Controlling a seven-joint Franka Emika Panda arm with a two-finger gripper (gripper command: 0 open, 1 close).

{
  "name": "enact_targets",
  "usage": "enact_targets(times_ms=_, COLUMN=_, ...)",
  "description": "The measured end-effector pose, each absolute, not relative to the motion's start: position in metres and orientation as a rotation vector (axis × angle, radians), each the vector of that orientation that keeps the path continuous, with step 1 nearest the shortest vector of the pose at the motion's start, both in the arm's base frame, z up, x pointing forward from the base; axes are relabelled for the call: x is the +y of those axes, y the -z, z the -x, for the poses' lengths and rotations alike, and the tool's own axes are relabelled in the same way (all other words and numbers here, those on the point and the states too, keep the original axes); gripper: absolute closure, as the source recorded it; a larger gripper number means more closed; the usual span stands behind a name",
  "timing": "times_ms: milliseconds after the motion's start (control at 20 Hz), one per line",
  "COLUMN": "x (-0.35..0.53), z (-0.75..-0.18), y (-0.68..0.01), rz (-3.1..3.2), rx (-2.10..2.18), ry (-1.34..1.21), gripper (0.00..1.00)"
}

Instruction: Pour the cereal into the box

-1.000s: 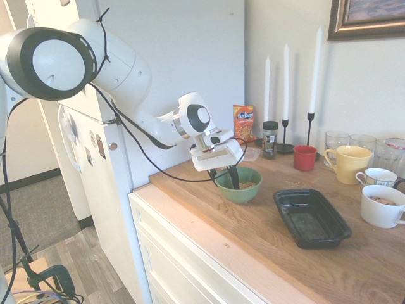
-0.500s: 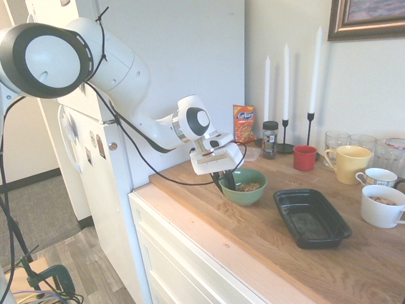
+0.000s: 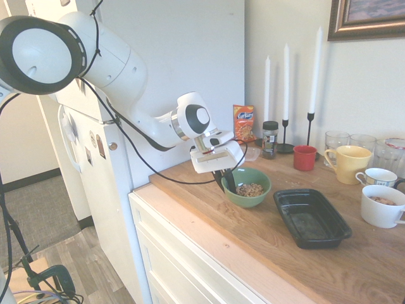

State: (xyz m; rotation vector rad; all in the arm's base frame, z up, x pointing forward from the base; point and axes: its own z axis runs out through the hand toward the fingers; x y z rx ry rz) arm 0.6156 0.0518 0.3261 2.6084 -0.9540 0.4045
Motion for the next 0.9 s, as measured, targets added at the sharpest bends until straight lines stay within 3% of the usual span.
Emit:
enact_targets(times_ms=600, x=0.024, z=-0.625, y=-0.427, rz=-2.730, rx=-1.122, ry=-0.432, gripper=1.00)
enact_targets(times_ms=900, x=-0.038, z=-0.639, y=-0.460, rz=-2.913, rx=-1.267, ry=-0.260, gripper=1.00)
